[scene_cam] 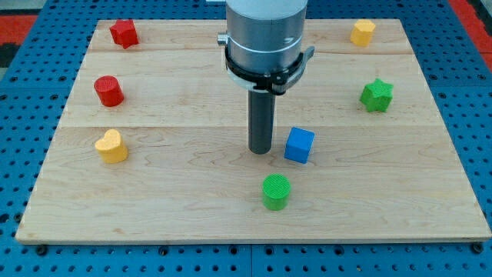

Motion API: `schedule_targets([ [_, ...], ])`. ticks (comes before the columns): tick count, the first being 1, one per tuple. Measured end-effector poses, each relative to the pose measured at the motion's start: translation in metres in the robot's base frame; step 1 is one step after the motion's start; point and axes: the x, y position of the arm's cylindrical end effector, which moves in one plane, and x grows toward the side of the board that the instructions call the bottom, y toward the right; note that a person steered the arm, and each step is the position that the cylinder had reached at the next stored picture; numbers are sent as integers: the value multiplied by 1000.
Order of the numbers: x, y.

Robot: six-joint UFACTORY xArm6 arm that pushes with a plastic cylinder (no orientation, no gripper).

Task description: Slide the blue cube to the bottom right corner of the board

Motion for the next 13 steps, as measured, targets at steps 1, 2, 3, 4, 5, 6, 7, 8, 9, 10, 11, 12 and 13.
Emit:
schedule_targets([
  [1, -7, 15],
  [2, -7, 50],
  [3, -7, 74],
  [4, -7, 99],
  [5, -7, 127],
  [6, -7, 142],
  [7, -7, 142],
  [8, -7, 134],
  [9, -7, 133],
  [10, -2, 133],
  [11, 7, 133],
  [12, 19, 133],
  [13, 40, 142],
])
